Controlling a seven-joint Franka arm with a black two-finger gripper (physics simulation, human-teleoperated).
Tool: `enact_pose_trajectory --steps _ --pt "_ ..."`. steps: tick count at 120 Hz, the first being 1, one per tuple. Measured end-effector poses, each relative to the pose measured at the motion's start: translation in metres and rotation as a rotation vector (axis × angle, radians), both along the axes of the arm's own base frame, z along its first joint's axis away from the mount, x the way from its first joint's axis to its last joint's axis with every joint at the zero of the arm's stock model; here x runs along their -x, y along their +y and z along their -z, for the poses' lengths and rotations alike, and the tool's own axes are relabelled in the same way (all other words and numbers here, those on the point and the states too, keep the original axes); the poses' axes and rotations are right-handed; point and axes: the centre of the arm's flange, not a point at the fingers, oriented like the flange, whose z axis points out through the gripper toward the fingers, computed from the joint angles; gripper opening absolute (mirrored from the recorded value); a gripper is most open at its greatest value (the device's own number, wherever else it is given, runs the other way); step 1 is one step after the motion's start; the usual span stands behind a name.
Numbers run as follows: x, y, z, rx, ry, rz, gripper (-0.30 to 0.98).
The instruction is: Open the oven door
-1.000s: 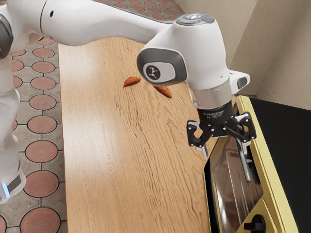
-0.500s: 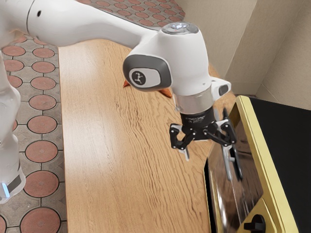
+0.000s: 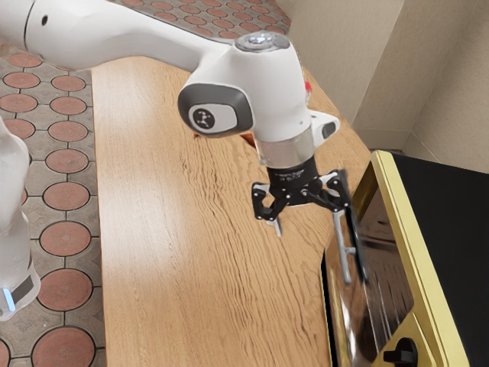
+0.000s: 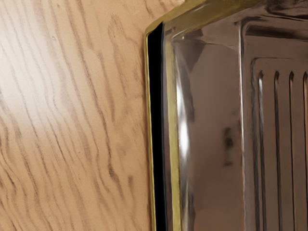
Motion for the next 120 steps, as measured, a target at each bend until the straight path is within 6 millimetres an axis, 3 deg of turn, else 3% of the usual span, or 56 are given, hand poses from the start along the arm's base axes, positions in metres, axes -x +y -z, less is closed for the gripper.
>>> enact_pose_trajectory --steps 34,49,58,73,81,86,94,101,108,114,120 --pt "0.028 0.015 0.003 0.001 -0.012 -0.035 0.68" --pt "0.051 0.019 -0.002 -0.003 -0.049 -0.047 0.66" --pt "0.082 0.023 -0.014 -0.014 -0.118 -0.058 0.64" --pt "0.156 0.019 -0.037 -0.052 -0.281 -0.075 0.63" --pt "0.170 0.016 -0.038 -0.058 -0.306 -0.085 0.64" --pt "0.162 0.021 -0.033 -0.057 -0.287 -0.106 0.64" --pt "0.123 0.049 -0.040 -0.019 -0.236 -0.180 0.64" --pt "0.085 0.061 -0.064 0.034 -0.200 -0.211 0.65" --pt "0.051 0.077 -0.107 0.082 -0.168 -0.257 0.66" --pt "0.027 0.107 -0.138 0.128 -0.117 -0.328 0.67" --pt "0.011 0.138 -0.148 0.153 -0.040 -0.411 0.67"
